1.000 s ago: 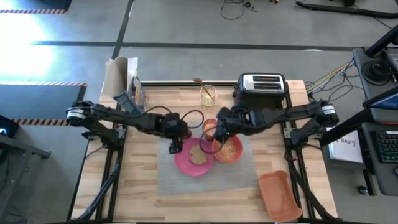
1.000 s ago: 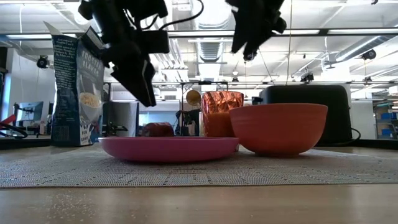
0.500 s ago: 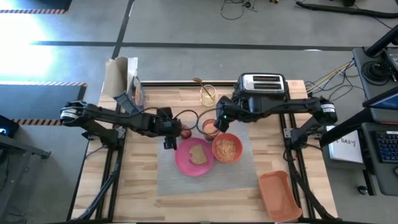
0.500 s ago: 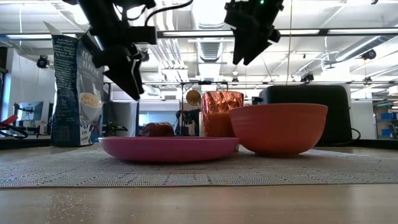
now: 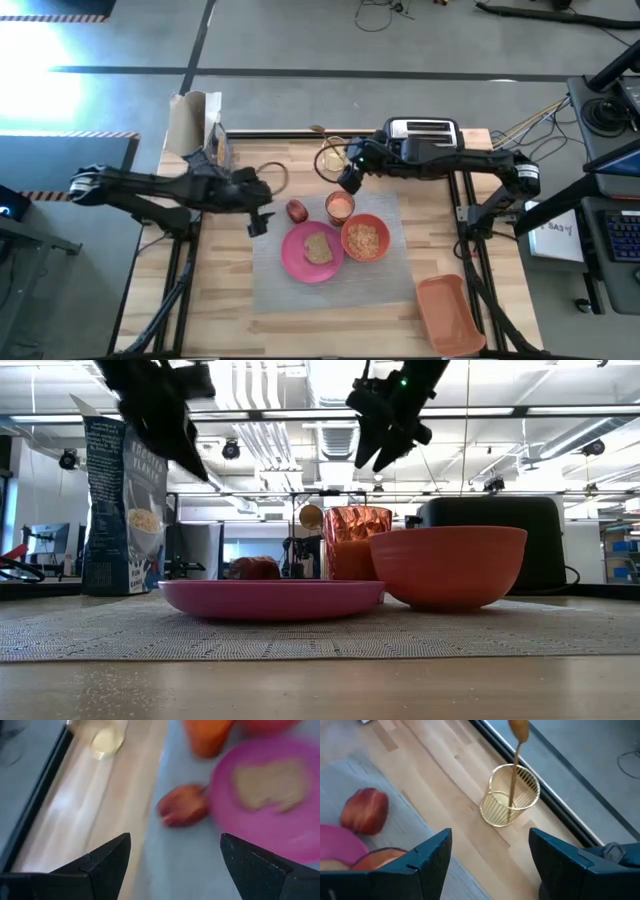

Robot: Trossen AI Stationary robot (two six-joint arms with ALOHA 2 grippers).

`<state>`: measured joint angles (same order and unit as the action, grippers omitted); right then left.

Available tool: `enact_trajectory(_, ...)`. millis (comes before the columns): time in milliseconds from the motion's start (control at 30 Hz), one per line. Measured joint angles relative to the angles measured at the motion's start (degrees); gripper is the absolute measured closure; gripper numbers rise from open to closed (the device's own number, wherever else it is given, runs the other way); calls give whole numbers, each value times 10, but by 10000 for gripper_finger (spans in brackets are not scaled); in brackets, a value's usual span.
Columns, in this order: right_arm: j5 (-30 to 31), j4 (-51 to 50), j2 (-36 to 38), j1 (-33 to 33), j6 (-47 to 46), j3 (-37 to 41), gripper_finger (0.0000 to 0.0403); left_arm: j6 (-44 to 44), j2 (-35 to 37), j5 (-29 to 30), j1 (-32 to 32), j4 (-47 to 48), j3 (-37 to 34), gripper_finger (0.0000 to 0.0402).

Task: Arrange a breakfast setting
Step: Put the gold spoon on the gray table mat to the right side of the orange bowl

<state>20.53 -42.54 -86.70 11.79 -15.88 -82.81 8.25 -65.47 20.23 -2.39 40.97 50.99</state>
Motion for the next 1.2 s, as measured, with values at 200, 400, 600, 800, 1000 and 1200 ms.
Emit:
enact_trajectory(200, -11, 31, 0, 8, 18, 37, 149, 6, 130, -94, -3, -145, -70, 111)
enact_trajectory(400, -73, 119, 0, 23, 54, 73, 149, 13, 189, -104, -3, -255, -132, 111)
enact_trajectory(600, -91, 203, -1, 53, 100, 88, 149, -23, 181, -104, -3, -353, -164, 111)
enact_trajectory(800, -164, 275, -10, 101, 106, 96, 149, -70, 171, -89, 1, -395, -170, 111)
enact_trajectory(1000, -213, 305, -67, 145, 62, 91, 149, -75, 179, -63, 3, -395, -170, 111)
enact_trajectory(1200, -225, 337, -131, 170, 68, 61, 159, -78, 188, -33, 4, -394, -170, 111)
